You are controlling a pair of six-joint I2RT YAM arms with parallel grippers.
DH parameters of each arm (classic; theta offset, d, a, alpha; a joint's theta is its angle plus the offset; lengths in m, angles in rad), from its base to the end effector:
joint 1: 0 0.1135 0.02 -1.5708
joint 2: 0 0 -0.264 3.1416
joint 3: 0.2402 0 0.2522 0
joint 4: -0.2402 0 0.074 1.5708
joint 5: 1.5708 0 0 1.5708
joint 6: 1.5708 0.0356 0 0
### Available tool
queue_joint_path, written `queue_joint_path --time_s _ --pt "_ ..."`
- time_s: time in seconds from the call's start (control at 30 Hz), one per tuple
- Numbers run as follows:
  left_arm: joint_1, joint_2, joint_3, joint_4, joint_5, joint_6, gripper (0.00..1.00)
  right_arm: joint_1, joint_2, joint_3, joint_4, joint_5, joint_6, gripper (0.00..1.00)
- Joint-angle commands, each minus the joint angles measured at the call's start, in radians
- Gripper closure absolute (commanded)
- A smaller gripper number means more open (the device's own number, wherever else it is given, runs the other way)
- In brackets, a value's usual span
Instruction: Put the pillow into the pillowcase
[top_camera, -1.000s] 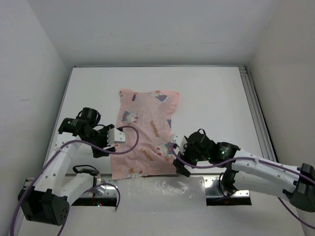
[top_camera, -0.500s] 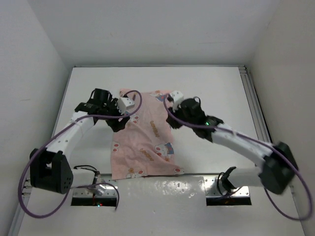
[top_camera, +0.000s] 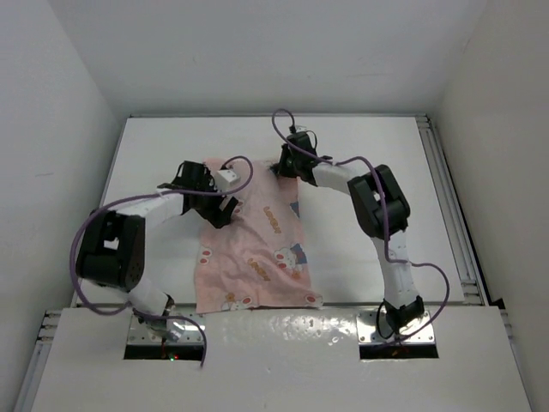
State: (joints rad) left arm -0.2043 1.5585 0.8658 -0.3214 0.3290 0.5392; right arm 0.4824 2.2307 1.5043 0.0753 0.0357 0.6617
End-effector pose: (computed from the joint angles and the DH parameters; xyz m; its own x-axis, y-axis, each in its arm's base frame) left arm 0.2919 -0.0722 0.1758 -0.5290 0.6058 -0.5943 0.7351 0.6770 0.0359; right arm 0.4364 0.2271 0.1378 -0.6930 0.3303 -0.6408 -0.0160 0.8816 0.4717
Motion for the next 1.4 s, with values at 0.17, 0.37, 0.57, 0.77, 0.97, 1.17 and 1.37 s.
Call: queue_joint_path --time_s 0.17,0.37,0.57,0.77,0.97,1.17,1.37 --pt "0.045 0.345 0.412 0.021 0.024 -0.033 0.14 -0.102 0.211 0.371 0.047 0.107 0.184 0.87" --pt "0.075 0.508 0.643 0.024 0.051 0.041 0.13 -0.122 0.323 0.493 0.052 0.112 0.156 0.84" --pt "0.117 0.513 0.769 -0.142 0.151 0.117 0.13 -0.202 0.183 0.328 0.136 0.076 0.102 0.65" --pt "0.178 0.404 0.668 -0.231 0.163 0.127 0.13 -0.3 -0.046 0.096 0.077 -0.008 0.064 0.37" --pt "0.233 0.435 0.7 -0.156 0.088 -0.039 0.13 -0.297 -0.056 -0.055 0.136 -0.171 0.157 0.35" --pt "0.278 0.642 0.973 -0.145 0.194 -0.35 0.14 -0.26 0.075 0.056 0.135 -0.246 0.288 0.38" --pt "0.275 0.774 1.076 -0.097 0.174 -0.467 0.13 -0.254 0.133 0.066 0.126 -0.226 0.438 0.42"
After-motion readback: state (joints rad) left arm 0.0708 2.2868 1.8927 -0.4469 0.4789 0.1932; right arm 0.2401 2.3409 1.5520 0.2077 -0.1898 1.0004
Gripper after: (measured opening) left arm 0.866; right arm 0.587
